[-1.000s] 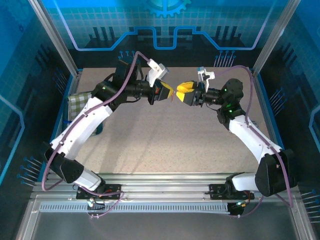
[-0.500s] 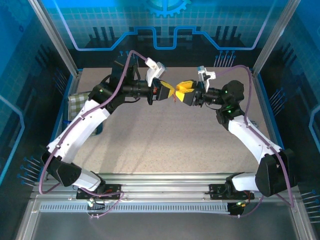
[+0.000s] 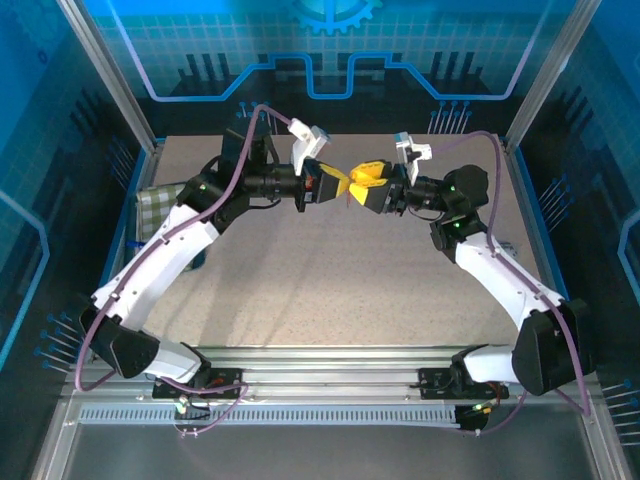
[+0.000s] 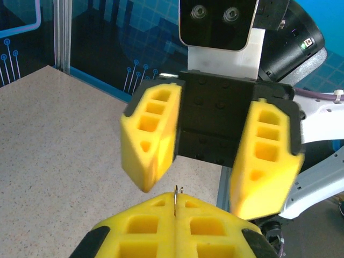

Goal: Remove the keys from the keyring

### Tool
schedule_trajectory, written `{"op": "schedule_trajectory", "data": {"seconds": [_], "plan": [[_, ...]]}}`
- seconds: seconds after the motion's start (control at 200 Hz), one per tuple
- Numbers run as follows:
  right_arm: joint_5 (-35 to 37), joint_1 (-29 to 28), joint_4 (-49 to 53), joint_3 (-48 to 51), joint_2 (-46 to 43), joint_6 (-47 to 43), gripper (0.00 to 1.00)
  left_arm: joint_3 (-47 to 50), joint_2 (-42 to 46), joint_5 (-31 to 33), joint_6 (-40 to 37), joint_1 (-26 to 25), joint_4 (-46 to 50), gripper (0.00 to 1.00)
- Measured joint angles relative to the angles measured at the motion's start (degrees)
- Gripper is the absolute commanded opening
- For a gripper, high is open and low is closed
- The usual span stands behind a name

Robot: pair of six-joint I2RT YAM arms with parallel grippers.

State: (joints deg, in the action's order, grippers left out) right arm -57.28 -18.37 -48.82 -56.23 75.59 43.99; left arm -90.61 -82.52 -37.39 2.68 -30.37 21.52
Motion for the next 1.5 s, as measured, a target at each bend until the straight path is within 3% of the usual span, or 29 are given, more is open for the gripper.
{"op": "schedule_trajectory", "data": {"seconds": [0.245, 0.385, 0.606, 0.681, 0.956, 1.266, 1.501], "plan": [[0.0, 0.0, -0.2, 0.1, -0.7, 0.2, 0.23, 1.3, 0.8, -0.1, 1.8, 0.0, -2.4, 0.0], [0.0, 0.0, -0.7, 0.1, -0.7, 0.7, 0.23, 1.5, 0.8, -0.9, 2.0, 0.0, -3.1, 0.0], [0.1, 0.0, -1.6, 0.1, -0.7, 1.5, 0.02, 1.5, 0.9, -2.1, 3.1, 0.0, -3.9, 0.0], [0.2, -0.1, -1.8, 0.1, -0.7, 1.7, 0.04, 1.7, 1.1, -2.4, 3.4, 0.0, -4.2, 0.0], [-0.2, 0.0, -1.0, 0.1, -0.8, 0.7, 0.0, 2.4, 1.4, -2.1, 4.0, 0.0, -4.7, 0.23], [-0.4, 0.0, 7.1, -1.3, -2.4, -5.3, 0.0, 5.4, 2.3, -1.9, 6.6, 1.6, -7.6, 0.46], [-1.2, 0.0, 13.8, -4.3, -2.4, -9.6, 0.0, 6.5, 4.0, -3.5, 8.0, 3.6, -8.1, 0.46]]}}
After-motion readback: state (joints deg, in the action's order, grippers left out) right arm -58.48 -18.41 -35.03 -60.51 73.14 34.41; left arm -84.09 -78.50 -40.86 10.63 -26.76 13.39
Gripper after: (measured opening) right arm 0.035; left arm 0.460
